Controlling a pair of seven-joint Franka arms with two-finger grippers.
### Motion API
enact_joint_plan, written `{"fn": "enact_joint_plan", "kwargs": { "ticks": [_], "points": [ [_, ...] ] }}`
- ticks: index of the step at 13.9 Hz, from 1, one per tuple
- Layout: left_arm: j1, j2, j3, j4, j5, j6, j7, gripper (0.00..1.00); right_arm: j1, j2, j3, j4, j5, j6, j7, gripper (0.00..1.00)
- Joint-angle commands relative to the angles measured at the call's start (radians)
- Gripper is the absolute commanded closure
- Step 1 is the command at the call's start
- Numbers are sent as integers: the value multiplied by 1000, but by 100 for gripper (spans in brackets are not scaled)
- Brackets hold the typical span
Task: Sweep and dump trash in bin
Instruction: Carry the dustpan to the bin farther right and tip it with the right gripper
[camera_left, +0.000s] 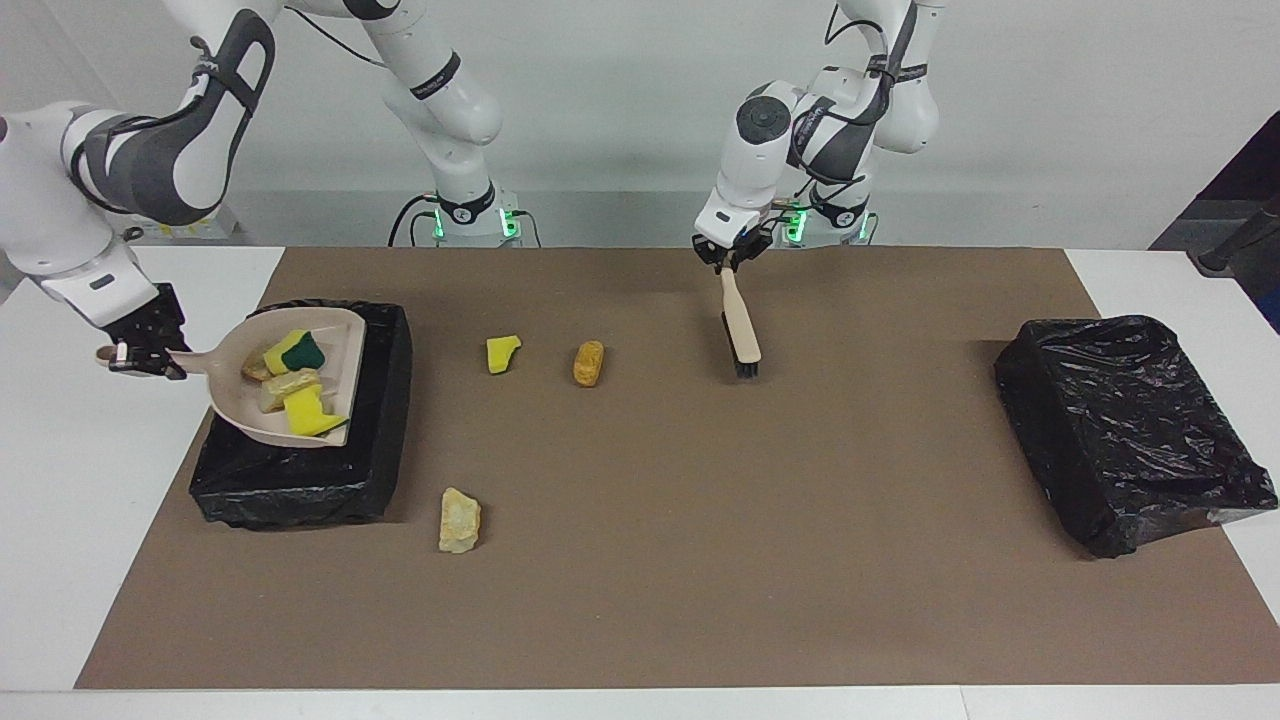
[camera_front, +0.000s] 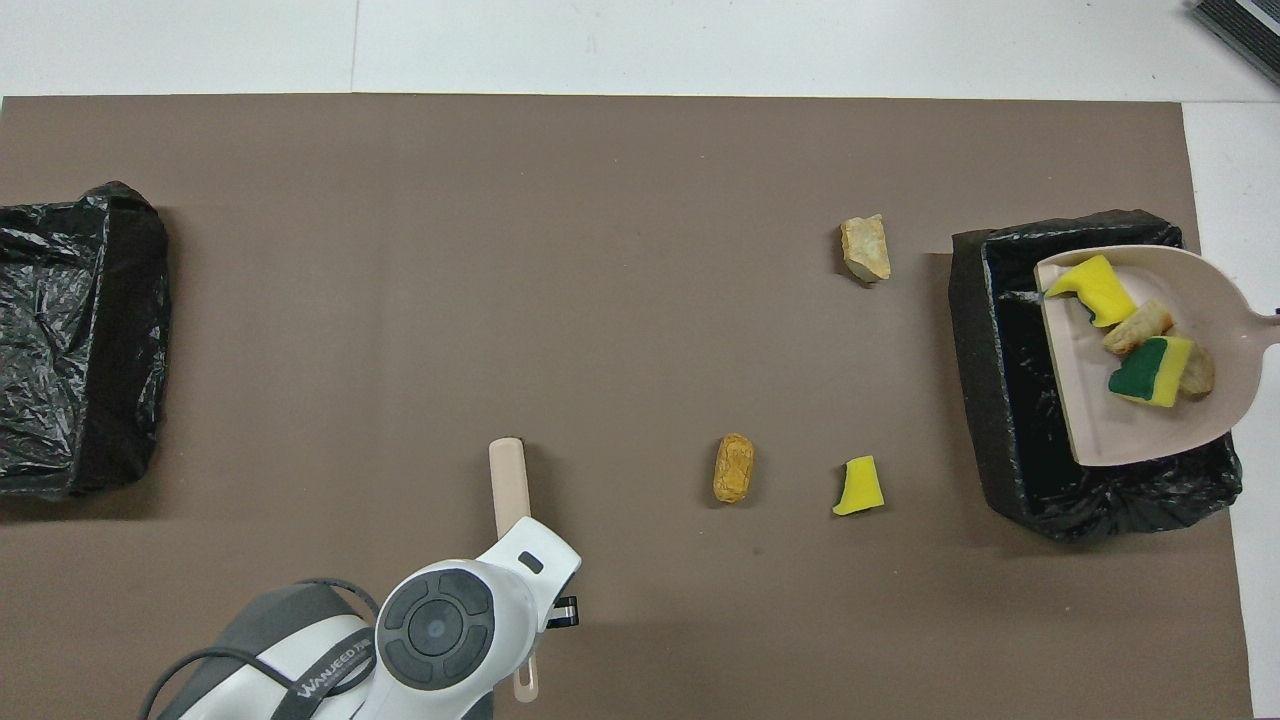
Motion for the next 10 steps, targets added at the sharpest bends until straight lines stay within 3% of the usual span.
{"fn": "enact_joint_plan", "kwargs": {
  "ticks": [1,7,10],
  "points": [
    [-29,-89,13,-111,-14,66,-12,100,14,-44,18,-83,-161,84,80,100],
    [-40,-124,14,-166,-29,124,-12,100,174,-77,18,-143,-502,64,355,100],
    [-40,-121,14,-168,-29,129,-12,100,241,-106,18,-140,-649,-34,487,100]
  ]
}}
